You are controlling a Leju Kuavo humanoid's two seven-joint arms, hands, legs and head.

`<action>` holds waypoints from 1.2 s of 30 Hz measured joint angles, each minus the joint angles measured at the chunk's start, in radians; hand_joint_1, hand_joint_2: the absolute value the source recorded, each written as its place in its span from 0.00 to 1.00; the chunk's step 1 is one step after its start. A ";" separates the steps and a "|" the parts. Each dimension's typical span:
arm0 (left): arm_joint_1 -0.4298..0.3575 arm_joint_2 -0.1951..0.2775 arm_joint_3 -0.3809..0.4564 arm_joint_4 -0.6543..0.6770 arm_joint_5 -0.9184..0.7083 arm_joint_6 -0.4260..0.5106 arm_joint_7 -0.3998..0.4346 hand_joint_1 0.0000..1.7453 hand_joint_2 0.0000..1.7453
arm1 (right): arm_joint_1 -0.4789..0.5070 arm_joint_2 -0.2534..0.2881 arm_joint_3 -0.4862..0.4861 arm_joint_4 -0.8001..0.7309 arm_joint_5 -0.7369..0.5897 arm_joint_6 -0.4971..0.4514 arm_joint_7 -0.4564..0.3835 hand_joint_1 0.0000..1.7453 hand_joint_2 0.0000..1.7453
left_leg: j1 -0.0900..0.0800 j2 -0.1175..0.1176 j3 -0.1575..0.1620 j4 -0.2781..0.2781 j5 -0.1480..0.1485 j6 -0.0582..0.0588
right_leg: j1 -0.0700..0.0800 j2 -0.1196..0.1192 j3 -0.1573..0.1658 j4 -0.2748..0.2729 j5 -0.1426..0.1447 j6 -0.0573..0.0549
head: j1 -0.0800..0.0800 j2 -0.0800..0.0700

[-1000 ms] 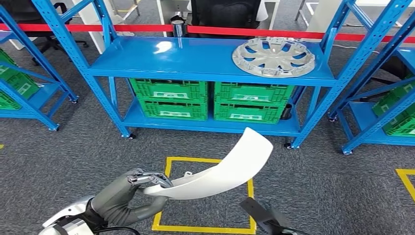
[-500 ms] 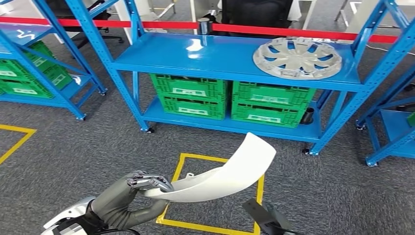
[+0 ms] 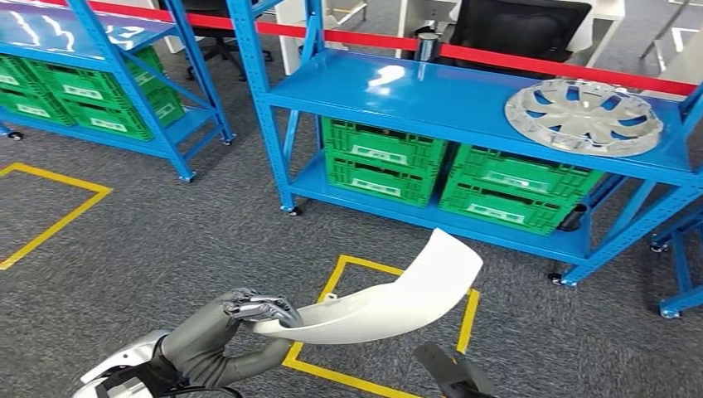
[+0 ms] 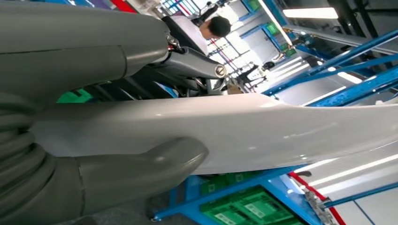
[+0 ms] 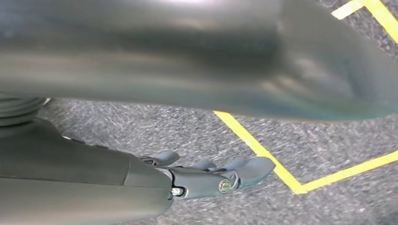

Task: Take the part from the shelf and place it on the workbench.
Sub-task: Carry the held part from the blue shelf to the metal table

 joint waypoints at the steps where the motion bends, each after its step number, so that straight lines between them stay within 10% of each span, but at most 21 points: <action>1: 0.000 0.000 0.000 0.001 0.000 -0.001 0.000 1.00 1.00 | 0.000 -0.001 0.000 0.000 0.000 0.000 0.000 0.00 0.00 | 0.000 -0.010 0.000 0.003 -0.001 -0.002 | 0.000 0.003 0.029 -0.058 0.035 -0.002 | 0.000 0.000; 4: -0.003 -0.002 -0.001 0.003 0.001 -0.004 0.000 1.00 1.00 | 0.000 -0.003 0.000 0.000 0.001 0.000 0.000 0.00 0.00 | 0.000 -0.034 -0.005 0.014 -0.004 -0.014 | -0.001 0.030 0.114 -0.232 0.098 -0.008 | 0.000 0.000; 9: -0.002 0.000 -0.002 0.002 0.008 -0.004 -0.001 1.00 1.00 | -0.001 -0.004 0.001 -0.001 0.003 0.008 0.003 0.00 0.00 | 0.001 -0.029 -0.018 0.031 -0.017 -0.045 | 0.000 0.014 0.121 -0.255 0.105 -0.036 | -0.001 0.000; 14: 0.012 0.006 -0.003 0.005 0.018 0.000 0.001 1.00 1.00 | 0.006 -0.005 0.007 -0.001 0.004 0.013 0.010 0.00 0.00 | 0.006 0.017 -0.143 0.292 -0.135 -0.064 | 0.000 -0.025 0.121 -0.259 0.104 -0.047 | -0.004 0.000; 20: 0.032 0.014 -0.001 0.005 0.027 0.008 0.002 1.00 1.00 | 0.002 -0.005 0.024 -0.001 0.006 0.030 0.023 0.00 0.00 | -0.004 0.067 -0.002 0.009 -0.004 -0.041 | 0.005 -0.063 0.128 -0.257 0.099 -0.032 | -0.003 0.000; 24: 0.041 0.017 0.002 0.004 0.033 0.016 0.004 1.00 1.00 | -0.003 -0.006 0.033 0.000 0.007 0.033 0.024 0.00 0.00 | -0.003 0.039 -0.003 -0.009 0.006 -0.017 | 0.002 -0.062 0.128 -0.250 0.088 -0.009 | -0.003 0.000; 28: 0.060 0.020 0.005 0.005 0.048 0.040 0.009 1.00 1.00 | -0.009 -0.006 0.045 0.000 0.016 0.047 0.037 0.00 0.00 | 0.002 0.012 -0.003 -0.015 0.015 -0.004 | -0.001 -0.003 0.028 -0.033 -0.025 0.004 | -0.002 0.000; 30: 0.075 0.023 0.008 0.007 0.054 0.048 0.010 1.00 1.00 | -0.012 -0.007 0.052 0.001 0.018 0.051 0.042 0.00 0.00 | 0.003 -0.006 -0.004 -0.011 0.014 -0.005 | -0.002 -0.002 0.003 0.016 -0.025 0.007 | -0.002 0.000; 33: 0.086 0.027 0.011 0.008 0.056 0.051 0.011 1.00 1.00 | -0.021 -0.008 0.056 0.001 0.019 0.053 0.043 0.00 0.00 | 0.007 -0.036 -0.007 0.002 0.007 -0.015 | -0.010 0.023 0.084 -0.153 0.068 0.011 | -0.003 0.000; 36: 0.090 0.030 0.014 0.008 0.057 0.052 0.011 1.00 1.00 | -0.028 -0.008 0.059 0.002 0.020 0.058 0.043 0.00 0.00 | 0.005 -0.058 -0.018 0.014 0.003 -0.035 | -0.011 0.048 0.124 -0.242 0.088 -0.002 | -0.003 0.000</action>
